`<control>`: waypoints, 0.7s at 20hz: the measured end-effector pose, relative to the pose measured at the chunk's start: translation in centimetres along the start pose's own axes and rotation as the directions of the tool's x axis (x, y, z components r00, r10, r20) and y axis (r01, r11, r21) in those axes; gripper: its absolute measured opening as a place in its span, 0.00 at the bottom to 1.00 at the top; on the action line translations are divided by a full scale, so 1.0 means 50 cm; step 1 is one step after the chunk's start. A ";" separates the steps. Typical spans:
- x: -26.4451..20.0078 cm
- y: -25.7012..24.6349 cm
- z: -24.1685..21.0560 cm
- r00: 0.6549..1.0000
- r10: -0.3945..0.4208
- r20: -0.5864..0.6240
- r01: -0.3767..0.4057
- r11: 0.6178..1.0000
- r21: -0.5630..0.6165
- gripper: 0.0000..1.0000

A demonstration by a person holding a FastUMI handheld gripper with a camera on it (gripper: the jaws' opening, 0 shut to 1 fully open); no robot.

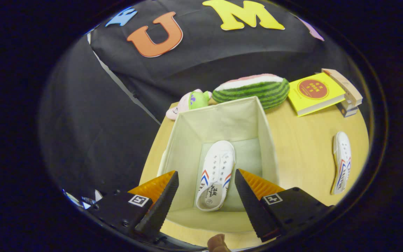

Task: Open the storage box then place both shoes into the box .Put the left shoe in first, then the right shoe, with the right side of both shoes facing outward in a uniform manner.

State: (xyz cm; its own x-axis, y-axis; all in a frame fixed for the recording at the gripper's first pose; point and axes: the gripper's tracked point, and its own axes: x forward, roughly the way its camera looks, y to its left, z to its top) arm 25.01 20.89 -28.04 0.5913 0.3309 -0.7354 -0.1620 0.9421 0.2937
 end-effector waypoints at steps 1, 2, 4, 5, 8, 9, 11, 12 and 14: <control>-0.026 -0.014 0.006 1.000 -0.009 0.010 0.009 1.000 -0.008 1.00; -0.049 -0.032 0.015 1.000 -0.017 0.026 0.017 1.000 -0.015 1.00; -0.095 -0.074 0.028 0.997 -0.040 0.059 0.042 0.999 -0.031 1.00; -0.116 -0.103 0.038 0.995 -0.060 0.079 0.064 0.997 -0.038 1.00; -0.162 -0.169 0.025 0.995 -0.079 0.068 0.080 0.997 -0.013 1.00; -0.174 -0.193 0.019 0.995 -0.079 0.055 0.079 0.997 0.000 1.00; -0.192 -0.253 0.008 0.994 -0.100 0.039 0.100 0.995 0.011 1.00; -0.201 -0.284 0.005 0.993 -0.113 0.044 0.113 0.994 0.017 1.00; -0.209 -0.363 -0.011 0.989 -0.147 0.025 0.146 0.989 0.033 1.00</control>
State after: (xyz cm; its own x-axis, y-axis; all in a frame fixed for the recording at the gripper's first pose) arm 21.36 0.34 -26.01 0.6284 0.1872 -0.7550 -0.0477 0.9781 0.2028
